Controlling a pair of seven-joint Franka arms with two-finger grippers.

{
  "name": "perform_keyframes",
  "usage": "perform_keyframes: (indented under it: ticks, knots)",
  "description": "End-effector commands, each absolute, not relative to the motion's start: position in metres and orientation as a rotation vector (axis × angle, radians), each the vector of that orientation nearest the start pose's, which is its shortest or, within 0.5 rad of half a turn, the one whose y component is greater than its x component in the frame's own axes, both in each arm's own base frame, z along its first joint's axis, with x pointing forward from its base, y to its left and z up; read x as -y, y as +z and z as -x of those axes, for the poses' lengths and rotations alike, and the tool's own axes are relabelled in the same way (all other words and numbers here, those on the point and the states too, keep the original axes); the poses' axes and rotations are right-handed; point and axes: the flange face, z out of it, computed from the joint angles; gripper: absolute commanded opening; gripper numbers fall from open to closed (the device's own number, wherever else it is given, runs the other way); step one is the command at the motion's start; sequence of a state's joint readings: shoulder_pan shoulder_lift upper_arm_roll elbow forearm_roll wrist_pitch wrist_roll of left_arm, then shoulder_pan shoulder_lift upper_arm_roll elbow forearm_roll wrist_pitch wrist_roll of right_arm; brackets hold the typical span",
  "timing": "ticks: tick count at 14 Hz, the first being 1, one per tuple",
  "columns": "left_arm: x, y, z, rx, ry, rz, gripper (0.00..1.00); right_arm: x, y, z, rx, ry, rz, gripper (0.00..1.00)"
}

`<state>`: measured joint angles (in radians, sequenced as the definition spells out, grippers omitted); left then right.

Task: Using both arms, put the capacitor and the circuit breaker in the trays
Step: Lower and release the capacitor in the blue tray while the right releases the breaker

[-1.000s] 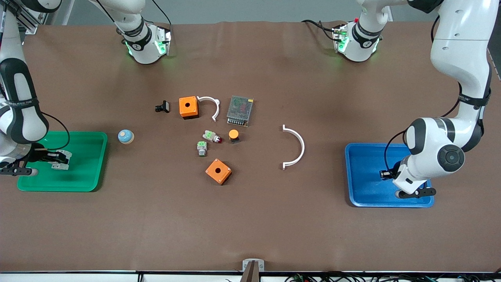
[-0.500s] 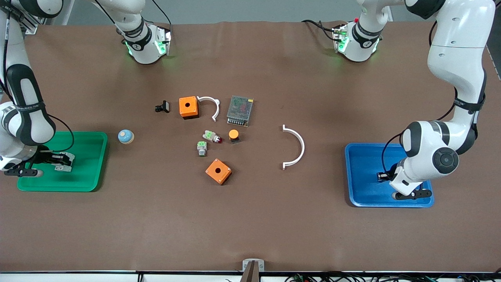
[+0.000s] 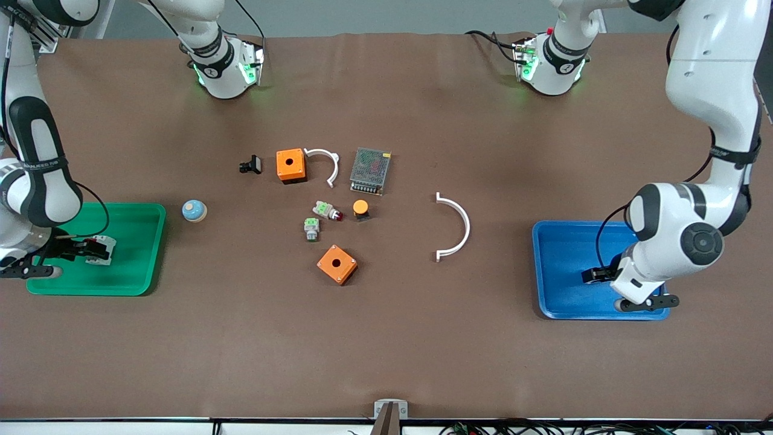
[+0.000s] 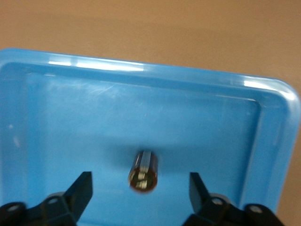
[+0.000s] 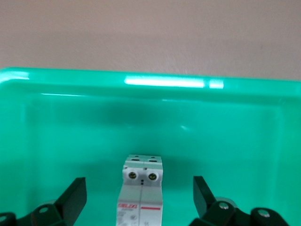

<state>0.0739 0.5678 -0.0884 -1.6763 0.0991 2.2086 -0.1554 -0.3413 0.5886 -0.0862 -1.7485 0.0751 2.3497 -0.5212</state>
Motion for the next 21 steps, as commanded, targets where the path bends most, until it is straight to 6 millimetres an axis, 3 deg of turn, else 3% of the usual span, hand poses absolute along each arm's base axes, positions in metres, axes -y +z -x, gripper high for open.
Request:
perform_keyframes:
  ticks: [1, 3, 5, 8, 11, 14, 17, 21]
  knots:
    - [-0.003, 0.353, -0.652, 0.086, 0.113, 3.076, 1.0, 0.252, 0.306, -0.632, 0.165, 0.055, 3.128, 1.0]
    - [-0.006, 0.399, -0.635, 0.083, 0.162, 3.089, 1.0, 0.23, 0.344, -0.647, 0.108, 0.136, 3.114, 1.0]
    - [-0.003, 0.443, -0.617, 0.099, 0.182, 3.107, 1.0, 0.183, 0.378, -0.656, 0.017, 0.189, 3.169, 1.0]
    - [0.001, 0.505, -0.593, 0.12, 0.142, 3.142, 1.0, 0.119, 0.41, -0.655, -0.025, 0.251, 3.18, 1.0]
    - [0.004, 0.552, -0.571, 0.134, 0.083, 3.172, 1.0, 0.075, 0.441, -0.645, -0.033, 0.297, 3.18, 1.0]
    - [0.005, 0.583, -0.553, 0.131, 0.068, 3.167, 1.0, 0.056, 0.482, -0.628, 0.004, 0.302, 3.175, 1.0]
    - [0.006, 0.619, -0.556, 0.13, -0.005, 3.17, 1.0, 0.048, 0.517, -0.611, 0.014, 0.291, 3.161, 1.0]
    - [0.007, 0.649, -0.559, 0.128, -0.024, 3.184, 1.0, 0.051, 0.537, -0.603, 0.019, 0.281, 3.159, 1.0]
